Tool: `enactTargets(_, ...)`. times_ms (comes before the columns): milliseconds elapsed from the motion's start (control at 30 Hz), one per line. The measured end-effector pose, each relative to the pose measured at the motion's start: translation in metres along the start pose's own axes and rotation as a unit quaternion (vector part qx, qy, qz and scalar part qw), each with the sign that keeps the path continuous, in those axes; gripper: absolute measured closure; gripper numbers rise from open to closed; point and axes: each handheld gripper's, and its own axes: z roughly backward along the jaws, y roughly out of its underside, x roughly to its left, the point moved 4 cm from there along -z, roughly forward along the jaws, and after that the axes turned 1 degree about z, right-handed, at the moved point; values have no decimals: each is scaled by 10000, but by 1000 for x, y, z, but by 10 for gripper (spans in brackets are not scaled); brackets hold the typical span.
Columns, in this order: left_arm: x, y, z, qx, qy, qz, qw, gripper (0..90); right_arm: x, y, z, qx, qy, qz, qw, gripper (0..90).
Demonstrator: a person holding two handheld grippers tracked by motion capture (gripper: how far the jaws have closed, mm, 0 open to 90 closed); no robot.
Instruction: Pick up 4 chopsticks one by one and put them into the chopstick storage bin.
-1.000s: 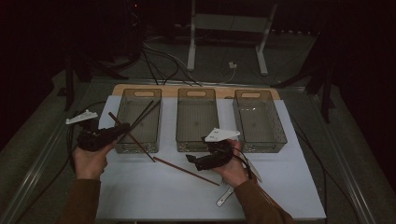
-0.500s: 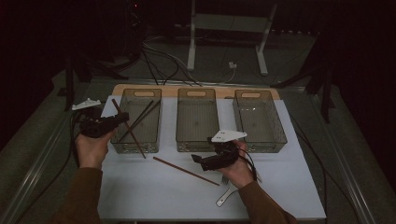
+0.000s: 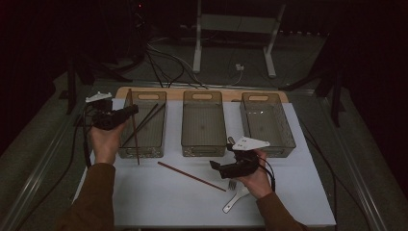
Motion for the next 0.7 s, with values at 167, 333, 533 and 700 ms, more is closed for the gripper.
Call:
enactTargets(167, 2, -1, -7, -42, -32, -46, 10000, 847, -6, 6, 10, -83, 69, -66, 9999, 95)
enactTargets(333, 2, -4, -18, -49, -123, -154, 9998, 845, -13, 12, 19, -105, 155, -111, 9998, 95)
enactTargets(533, 4, -8, -26, -88, -154, -108, 9998, 844, -20, 18, 27, -105, 251, -157, 9995, 95)
enactTargets(700, 7, -9, -37, -108, -219, -46, 9997, 842, -25, 23, 35, -129, 302, -192, 9993, 96)
